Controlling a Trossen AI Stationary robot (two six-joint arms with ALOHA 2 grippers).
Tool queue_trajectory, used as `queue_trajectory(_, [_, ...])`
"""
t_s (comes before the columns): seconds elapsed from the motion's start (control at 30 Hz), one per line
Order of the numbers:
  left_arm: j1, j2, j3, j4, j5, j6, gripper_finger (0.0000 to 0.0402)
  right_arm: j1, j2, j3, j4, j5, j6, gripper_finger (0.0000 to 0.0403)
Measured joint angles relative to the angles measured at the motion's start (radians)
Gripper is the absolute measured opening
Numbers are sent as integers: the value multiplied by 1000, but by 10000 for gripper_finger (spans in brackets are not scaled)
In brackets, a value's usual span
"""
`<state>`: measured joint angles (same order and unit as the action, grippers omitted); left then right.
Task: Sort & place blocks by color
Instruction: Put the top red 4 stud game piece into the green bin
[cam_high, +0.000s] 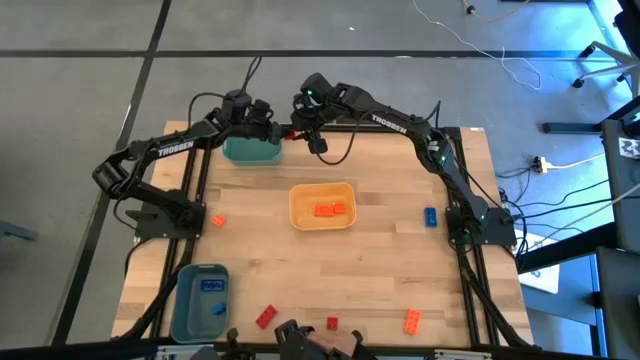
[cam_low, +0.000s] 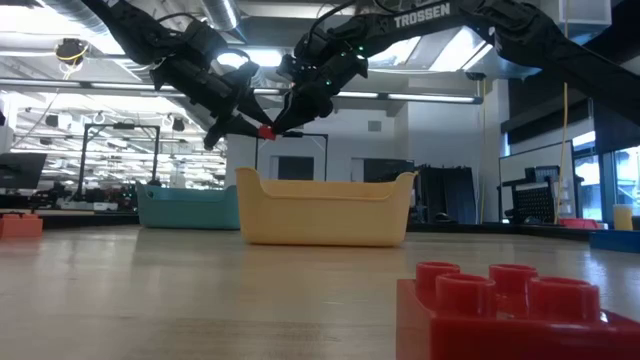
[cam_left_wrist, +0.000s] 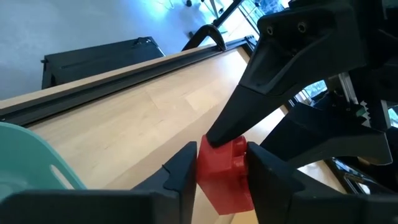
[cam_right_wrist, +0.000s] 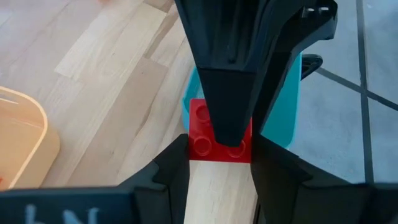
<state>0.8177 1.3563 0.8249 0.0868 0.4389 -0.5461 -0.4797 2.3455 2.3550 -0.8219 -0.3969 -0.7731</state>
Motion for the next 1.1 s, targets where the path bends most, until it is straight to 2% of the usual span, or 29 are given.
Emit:
queue_trajectory(0.07, [0, 0, 0, 0, 2, 0, 97, 0, 0, 0, 0, 0, 0, 141])
queue_trajectory(0.5, [1, 1, 0, -4, 32, -29, 97, 3, 0, 0, 14, 38, 6, 162])
queue_trajectory(0.73, [2, 2, 0, -17, 30, -48, 97, 8, 0, 0, 45, 106, 13, 165])
queue_trajectory(1.1, [20, 2, 1, -76, 51, -31, 97, 8, -2, 0, 33, 100, 8, 166])
